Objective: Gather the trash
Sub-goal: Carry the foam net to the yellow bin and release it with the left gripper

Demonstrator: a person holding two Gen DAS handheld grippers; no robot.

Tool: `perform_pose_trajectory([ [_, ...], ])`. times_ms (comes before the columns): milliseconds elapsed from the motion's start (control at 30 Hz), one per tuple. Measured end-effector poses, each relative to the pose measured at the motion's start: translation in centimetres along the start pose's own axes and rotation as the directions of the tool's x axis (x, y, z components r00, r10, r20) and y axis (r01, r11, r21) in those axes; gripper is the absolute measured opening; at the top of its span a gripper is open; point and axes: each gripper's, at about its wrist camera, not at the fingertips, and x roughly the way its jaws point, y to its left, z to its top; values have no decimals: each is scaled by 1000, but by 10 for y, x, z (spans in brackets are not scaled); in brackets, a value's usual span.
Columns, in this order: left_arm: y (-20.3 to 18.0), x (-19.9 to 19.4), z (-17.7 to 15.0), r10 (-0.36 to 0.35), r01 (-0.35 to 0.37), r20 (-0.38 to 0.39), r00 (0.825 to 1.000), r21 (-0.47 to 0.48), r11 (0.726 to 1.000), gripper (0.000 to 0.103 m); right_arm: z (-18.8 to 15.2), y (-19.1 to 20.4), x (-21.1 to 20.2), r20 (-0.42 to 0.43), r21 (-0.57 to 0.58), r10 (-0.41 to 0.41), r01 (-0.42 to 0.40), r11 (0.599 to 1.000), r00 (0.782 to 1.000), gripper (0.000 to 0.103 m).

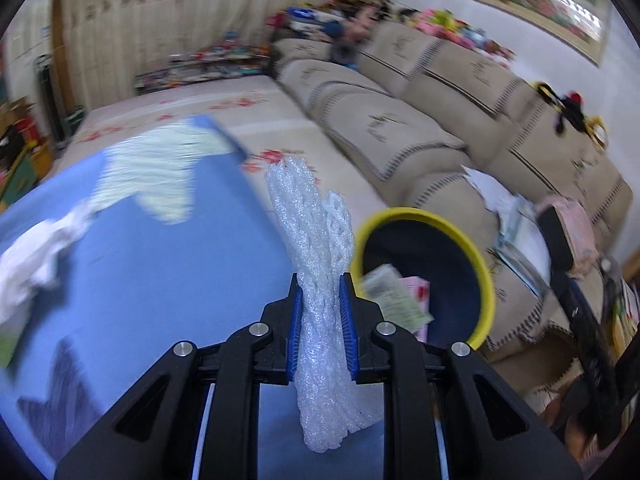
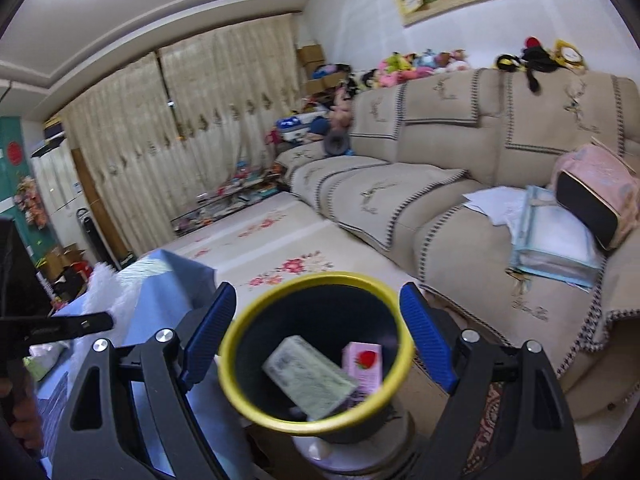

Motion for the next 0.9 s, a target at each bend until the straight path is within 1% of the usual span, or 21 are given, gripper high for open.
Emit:
perform_pose_trajectory([
  [133,-44,42,13,-62,65,-64,996,48,997,19,3,-20,2,-2,21,-34,34,999,999,79],
  [333,-87,100,25,-94,106,-147,985,81,991,20,5,-34,-1,17,36,-73,72,997,997,79],
  [433,-100,124,28,-96,112,-162,982,98,989,23,7,-40,-3,20,43,-86,85,995,996,79],
  [467,-103,130,28,-97,115,-166,981,101,988,27,7,-41,-4,20,44,-90,89,995,996,80],
  [500,-107,136,29,-87,106,-166,982,106,989,37,7,-42,-4,18,44,-93,92,995,996,80],
  [533,-109,140,30,-78,96,-161,984,111,989,45,8,-43,-4,17,46,-94,93,995,995,80],
  [567,-111,142,31,-67,85,-153,986,117,989,60,8,-43,-5,18,47,-95,94,994,995,80],
  [600,-113,144,33,-59,76,-140,988,122,990,69,8,-43,-6,21,47,-97,95,994,995,80],
  [633,-114,141,33,-52,67,-120,991,126,990,71,8,-42,-7,23,46,-97,96,994,995,80],
  [700,-110,132,32,-45,59,-102,994,130,990,76,10,-40,-9,28,43,-95,94,995,995,80],
  [767,-99,119,32,-41,52,-89,995,125,991,80,10,-36,-12,35,39,-92,91,995,995,80],
  [833,-89,103,30,-38,46,-67,997,119,992,81,11,-32,-14,39,32,-89,87,996,995,80],
  [900,-79,87,27,-36,41,-46,998,112,993,84,11,-25,-15,42,21,-86,85,996,995,80],
])
